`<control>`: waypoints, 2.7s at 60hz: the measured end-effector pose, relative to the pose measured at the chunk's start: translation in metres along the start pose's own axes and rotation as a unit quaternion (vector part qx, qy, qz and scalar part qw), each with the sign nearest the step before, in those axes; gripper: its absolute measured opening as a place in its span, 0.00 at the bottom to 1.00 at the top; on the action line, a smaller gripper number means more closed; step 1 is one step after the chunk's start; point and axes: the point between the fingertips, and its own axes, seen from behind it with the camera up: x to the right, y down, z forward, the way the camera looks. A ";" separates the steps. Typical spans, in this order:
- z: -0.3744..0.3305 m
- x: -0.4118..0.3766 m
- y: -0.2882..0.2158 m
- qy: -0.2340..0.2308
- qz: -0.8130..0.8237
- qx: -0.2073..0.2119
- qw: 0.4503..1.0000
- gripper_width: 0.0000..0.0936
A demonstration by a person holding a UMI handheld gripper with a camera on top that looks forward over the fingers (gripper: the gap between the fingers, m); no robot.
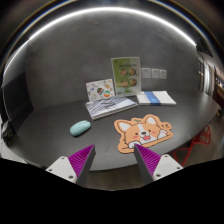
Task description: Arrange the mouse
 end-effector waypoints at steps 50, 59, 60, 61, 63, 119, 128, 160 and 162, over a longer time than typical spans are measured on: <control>0.205 -0.178 -0.002 -0.115 -0.068 -0.086 0.987 0.86; 0.230 -0.180 -0.010 -0.059 -0.075 -0.088 0.992 0.86; 0.232 -0.181 -0.011 -0.055 -0.077 -0.086 0.992 0.85; 0.233 -0.182 -0.012 -0.053 -0.076 -0.085 0.992 0.84; 0.236 -0.184 -0.014 -0.048 -0.069 -0.083 0.993 0.80; 0.134 0.111 -0.109 -0.007 -0.064 0.035 0.997 0.42; 0.174 0.123 -0.034 -0.044 -0.058 -0.031 0.997 0.42; 0.137 0.122 -0.022 0.004 -0.037 -0.027 0.999 0.90; 0.124 0.120 -0.021 0.014 -0.030 -0.025 0.999 0.90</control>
